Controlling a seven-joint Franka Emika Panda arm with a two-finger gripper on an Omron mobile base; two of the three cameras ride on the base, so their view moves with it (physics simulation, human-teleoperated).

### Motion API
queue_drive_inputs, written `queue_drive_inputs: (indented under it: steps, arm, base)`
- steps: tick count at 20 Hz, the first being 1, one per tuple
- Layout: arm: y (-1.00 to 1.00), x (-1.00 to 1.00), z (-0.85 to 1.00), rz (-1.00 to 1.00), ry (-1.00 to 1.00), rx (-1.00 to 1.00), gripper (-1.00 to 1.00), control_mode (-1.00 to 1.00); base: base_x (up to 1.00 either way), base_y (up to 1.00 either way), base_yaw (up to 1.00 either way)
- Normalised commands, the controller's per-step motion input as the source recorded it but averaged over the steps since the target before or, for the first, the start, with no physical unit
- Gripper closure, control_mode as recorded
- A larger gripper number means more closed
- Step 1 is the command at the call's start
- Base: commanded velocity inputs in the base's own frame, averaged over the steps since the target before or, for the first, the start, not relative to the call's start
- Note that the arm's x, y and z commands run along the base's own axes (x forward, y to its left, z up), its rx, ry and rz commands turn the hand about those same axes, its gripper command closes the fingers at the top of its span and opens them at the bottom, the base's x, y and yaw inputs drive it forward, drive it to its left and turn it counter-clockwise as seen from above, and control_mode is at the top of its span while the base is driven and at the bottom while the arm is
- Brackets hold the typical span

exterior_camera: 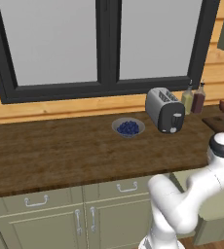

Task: Place the appropriate cutting tool for cutting the broccoli skin on the cutting board.

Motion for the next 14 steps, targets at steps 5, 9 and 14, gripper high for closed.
queue_drive_inputs:
  steps: [5,9,14]
  arm:
    - [-0.02,-0.06,-0.16,0.0,0.0,0.0,1.0,-1.0]
    - [-0.01,-0.01,-0.15,0.0,0.01,0.0,1.0,-1.0]
    - [0.0,-0.04,-0.37,0.0,0.02,0.0,1.0,-1.0]
  base:
    - [0.0,0.0,0.0]
    - [0.0,0.0,0.0]
    - [0.0,0.0,0.0]
